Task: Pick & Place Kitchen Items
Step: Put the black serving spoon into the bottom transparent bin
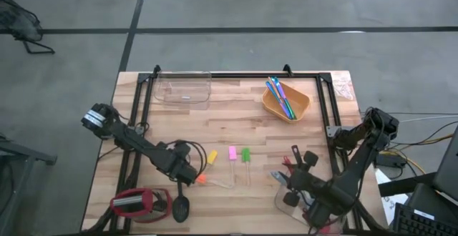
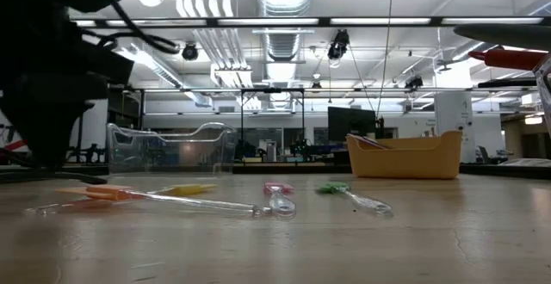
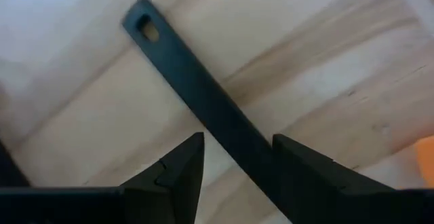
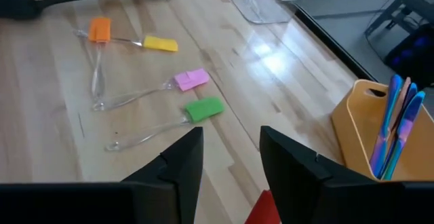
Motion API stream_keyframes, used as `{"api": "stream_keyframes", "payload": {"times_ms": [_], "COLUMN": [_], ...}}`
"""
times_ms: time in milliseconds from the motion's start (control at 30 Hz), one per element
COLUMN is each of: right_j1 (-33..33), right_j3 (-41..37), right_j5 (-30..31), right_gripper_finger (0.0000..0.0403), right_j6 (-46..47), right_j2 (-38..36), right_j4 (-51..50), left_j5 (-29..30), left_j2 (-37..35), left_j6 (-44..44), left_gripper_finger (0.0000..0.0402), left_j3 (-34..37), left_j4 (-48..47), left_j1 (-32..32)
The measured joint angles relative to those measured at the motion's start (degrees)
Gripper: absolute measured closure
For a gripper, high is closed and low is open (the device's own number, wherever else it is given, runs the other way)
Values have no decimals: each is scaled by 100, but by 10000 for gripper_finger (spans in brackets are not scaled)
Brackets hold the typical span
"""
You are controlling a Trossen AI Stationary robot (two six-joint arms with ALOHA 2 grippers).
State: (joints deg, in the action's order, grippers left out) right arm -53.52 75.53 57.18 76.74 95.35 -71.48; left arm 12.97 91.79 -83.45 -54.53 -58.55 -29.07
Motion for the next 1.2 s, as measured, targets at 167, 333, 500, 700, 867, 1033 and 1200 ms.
{"api": "stream_keyframes", "payload": {"times_ms": [167,333,500,700,867,1033,1200], "right_j1": [-13,-4,1,11,4,4,4], "right_j3": [0,0,0,-7,-25,-61,-87], "right_j5": [-4,-6,-6,-4,-6,-8,-17], "right_gripper_finger": [276,289,303,321,335,346,355], "right_j6": [-2,1,-55,-89,-83,-83,-85], "right_j2": [0,0,0,0,0,2,4], "right_j4": [7,15,20,20,33,52,101], "left_j5": [-23,-246,-307,-377,-676,-793,-791], "left_j2": [0,0,0,4,4,4,4], "left_j6": [-105,-255,-253,-251,-422,-469,-422], "left_gripper_finger": [220,220,220,220,220,217,197], "left_j3": [222,386,358,53,12,64,90], "left_j4": [390,348,299,-116,-225,-240,16], "left_j1": [-25,-21,-30,-39,-93,-155,-192]}}
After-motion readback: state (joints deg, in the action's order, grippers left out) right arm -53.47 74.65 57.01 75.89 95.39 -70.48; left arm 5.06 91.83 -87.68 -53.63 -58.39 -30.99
